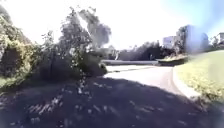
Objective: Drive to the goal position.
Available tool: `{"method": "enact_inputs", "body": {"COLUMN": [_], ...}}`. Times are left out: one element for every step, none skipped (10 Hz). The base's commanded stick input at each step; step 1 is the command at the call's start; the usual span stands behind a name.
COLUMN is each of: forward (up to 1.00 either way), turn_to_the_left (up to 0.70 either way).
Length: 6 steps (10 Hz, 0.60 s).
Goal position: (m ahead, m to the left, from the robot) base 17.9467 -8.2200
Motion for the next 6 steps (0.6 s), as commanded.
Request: {"method": "enact_inputs", "body": {"forward": [0.45, 0.45, 0.45, 0.45, 0.45, 0.45], "turn_to_the_left": [0.00, 0.00, 0.00, 0.00, -0.04, -0.13]}}
